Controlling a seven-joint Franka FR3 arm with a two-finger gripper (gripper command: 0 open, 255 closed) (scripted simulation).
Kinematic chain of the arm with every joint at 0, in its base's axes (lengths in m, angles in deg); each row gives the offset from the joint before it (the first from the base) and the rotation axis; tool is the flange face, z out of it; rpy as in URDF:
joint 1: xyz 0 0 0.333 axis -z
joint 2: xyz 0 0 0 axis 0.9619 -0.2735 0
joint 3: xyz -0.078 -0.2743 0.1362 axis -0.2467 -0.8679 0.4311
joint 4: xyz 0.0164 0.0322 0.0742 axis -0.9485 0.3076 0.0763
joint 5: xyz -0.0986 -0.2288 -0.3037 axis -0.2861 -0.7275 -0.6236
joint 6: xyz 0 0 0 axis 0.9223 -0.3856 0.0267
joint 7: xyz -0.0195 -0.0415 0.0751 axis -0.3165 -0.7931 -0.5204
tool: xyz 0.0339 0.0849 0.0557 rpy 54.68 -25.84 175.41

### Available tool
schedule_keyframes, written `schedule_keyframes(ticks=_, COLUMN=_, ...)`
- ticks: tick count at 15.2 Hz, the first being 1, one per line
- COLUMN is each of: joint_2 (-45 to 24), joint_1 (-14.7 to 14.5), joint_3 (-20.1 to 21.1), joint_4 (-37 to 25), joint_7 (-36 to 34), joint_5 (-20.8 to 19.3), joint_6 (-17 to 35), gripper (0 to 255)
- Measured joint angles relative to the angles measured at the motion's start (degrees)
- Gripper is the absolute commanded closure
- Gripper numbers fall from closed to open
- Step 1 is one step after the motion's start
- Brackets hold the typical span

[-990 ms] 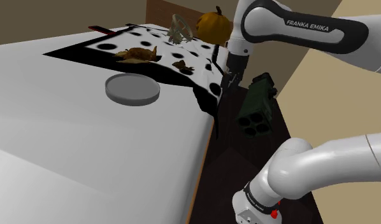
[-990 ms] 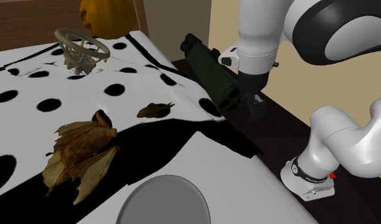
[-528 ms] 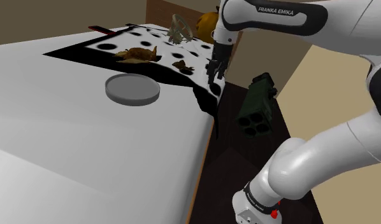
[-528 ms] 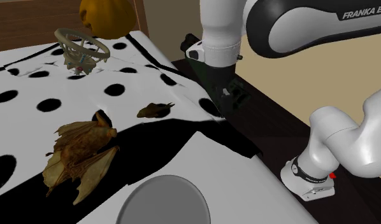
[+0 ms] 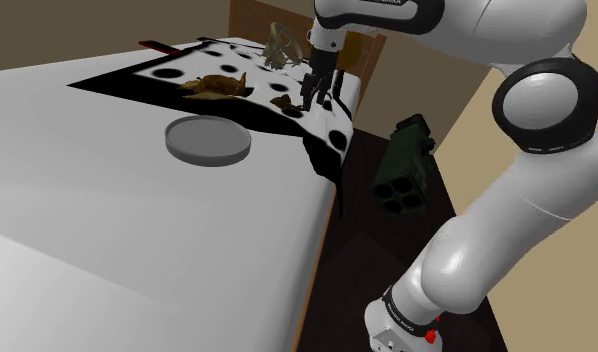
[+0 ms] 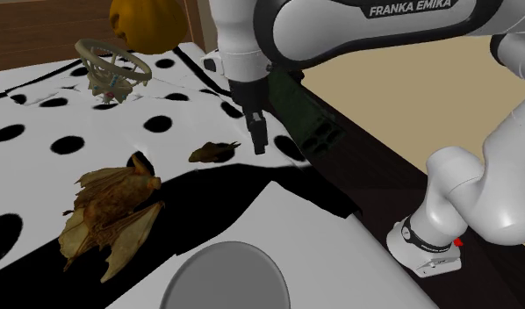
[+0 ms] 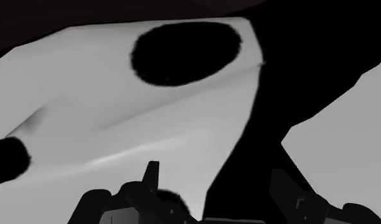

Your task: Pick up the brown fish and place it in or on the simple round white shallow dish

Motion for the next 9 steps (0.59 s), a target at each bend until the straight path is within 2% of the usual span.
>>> schedule_keyframes(ticks=3, joint_2=-6.0, joint_1=0.1, joint_3=-0.2, joint_4=-7.7, joint_7=2.2, joint_5=1.4, joint_6=-0.7, gripper=0)
schedule_keyframes(ticks=7, joint_2=-15.3, joint_1=1.0, joint_3=-0.3, joint_4=-21.1, joint_7=5.1, joint_5=3.7, joint_6=-3.6, gripper=0)
schedule_keyframes(ticks=9, joint_2=-17.0, joint_1=1.3, joint_3=-0.3, joint_4=-22.9, joint_7=5.7, joint_5=4.1, joint_6=-3.5, gripper=0)
